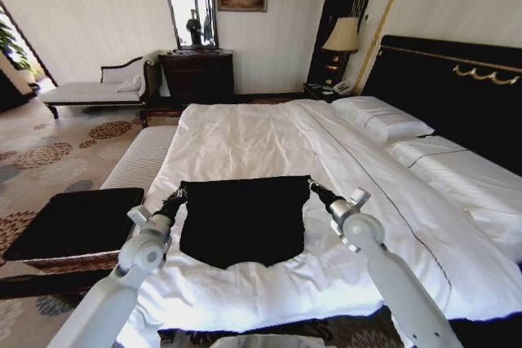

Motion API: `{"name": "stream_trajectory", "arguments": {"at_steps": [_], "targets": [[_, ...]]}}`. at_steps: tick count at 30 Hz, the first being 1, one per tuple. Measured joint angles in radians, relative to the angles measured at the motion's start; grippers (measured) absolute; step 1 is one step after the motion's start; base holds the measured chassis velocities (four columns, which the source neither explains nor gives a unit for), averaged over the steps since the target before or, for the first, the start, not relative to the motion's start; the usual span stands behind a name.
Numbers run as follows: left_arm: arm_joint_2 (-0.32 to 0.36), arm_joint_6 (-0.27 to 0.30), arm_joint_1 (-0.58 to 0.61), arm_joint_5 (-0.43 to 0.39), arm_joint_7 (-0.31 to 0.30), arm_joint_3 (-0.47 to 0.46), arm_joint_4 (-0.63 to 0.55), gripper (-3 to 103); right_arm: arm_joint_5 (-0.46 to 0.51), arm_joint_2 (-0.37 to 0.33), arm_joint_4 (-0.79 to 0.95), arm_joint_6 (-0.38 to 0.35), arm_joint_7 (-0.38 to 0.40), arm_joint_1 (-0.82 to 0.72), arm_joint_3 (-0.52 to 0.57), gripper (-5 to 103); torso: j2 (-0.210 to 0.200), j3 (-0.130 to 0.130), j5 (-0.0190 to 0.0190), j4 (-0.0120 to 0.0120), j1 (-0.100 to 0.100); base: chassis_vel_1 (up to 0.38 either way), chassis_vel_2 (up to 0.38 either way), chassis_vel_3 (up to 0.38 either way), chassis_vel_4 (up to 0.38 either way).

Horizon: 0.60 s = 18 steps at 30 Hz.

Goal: Fold the clothes on the bed and place them into the basket.

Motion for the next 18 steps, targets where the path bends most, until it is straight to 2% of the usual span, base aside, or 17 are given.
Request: {"name": "stream_trajectory", "arguments": {"at_steps": [1, 5, 10, 18], "targets": [[0.0, 0.0, 0.0, 0.0, 0.0, 0.0, 0.0, 0, 0.0, 0.0, 0.0, 0.0, 0.0, 0.0, 0.0, 1, 0.0, 0.0, 0.0, 0.0, 0.0, 0.0, 0.0, 0.0, 0.0], [-0.031, -0.01, -0.081, 0.03, 0.059, 0.052, 0.135, 0, -0.052, 0.056, -0.175, 0.021, -0.019, 0.101, -0.068, 1, 0.0, 0.0, 0.0002, 0.0009, 0.0, 0.0, 0.0, 0.0, 0.0], [-0.064, -0.017, -0.174, 0.041, 0.077, 0.093, 0.252, 0, -0.092, 0.083, -0.311, 0.051, -0.04, 0.187, -0.117, 1, 0.0, 0.0, 0.0002, 0.0002, 0.0, 0.0, 0.0, 0.0, 0.0], [-0.116, -0.034, -0.27, 0.077, 0.121, 0.119, 0.396, 0, -0.154, 0.117, -0.424, 0.093, -0.06, 0.261, -0.143, 1, 0.0, 0.0, 0.0001, 0.0003, 0.0, 0.0, 0.0, 0.0, 0.0]]}}
